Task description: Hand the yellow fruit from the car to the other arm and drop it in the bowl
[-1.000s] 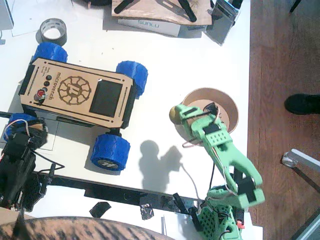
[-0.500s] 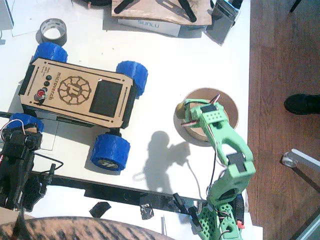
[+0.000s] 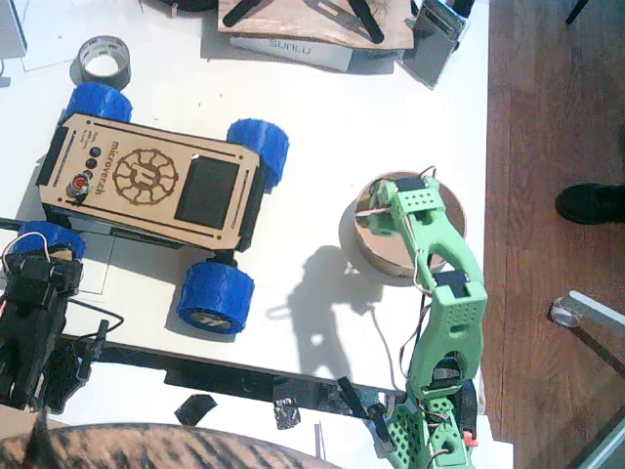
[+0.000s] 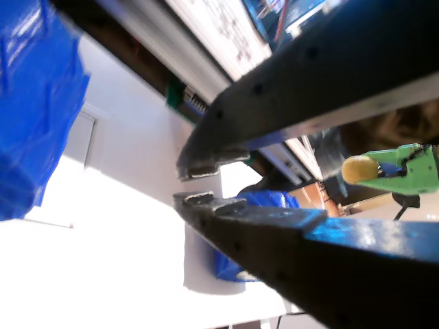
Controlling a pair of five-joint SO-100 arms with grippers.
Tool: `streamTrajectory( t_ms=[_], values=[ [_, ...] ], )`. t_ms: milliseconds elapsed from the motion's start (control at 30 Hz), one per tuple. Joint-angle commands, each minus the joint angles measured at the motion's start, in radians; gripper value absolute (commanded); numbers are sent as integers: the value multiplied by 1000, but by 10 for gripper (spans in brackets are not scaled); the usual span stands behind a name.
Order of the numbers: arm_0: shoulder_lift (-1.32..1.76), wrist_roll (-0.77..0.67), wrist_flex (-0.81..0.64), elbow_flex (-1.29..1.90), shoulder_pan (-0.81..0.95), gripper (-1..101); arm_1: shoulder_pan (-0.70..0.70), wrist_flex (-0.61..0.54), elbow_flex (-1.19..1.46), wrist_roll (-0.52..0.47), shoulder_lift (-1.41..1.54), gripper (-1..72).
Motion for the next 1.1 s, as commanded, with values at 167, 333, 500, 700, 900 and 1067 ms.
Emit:
streamTrajectory(
  t_ms=[167, 333, 500, 700, 900, 1067],
  values=[
    [2, 11, 3, -2, -3, 11, 44, 98, -201, 72, -80, 2],
    [2, 11, 3, -2, -5, 12, 71, 166, -313, 114, -167, 2],
    [2, 11, 3, -2, -5, 12, 78, 222, -402, 123, -225, 3],
    [2, 11, 2, 0, -5, 12, 81, 252, -433, 132, -239, 86],
    [2, 11, 3, 0, -5, 13, 83, 301, -449, 123, -244, 350],
    [2, 11, 5, 0, -5, 12, 83, 314, -453, 107, -244, 399]
  ],
)
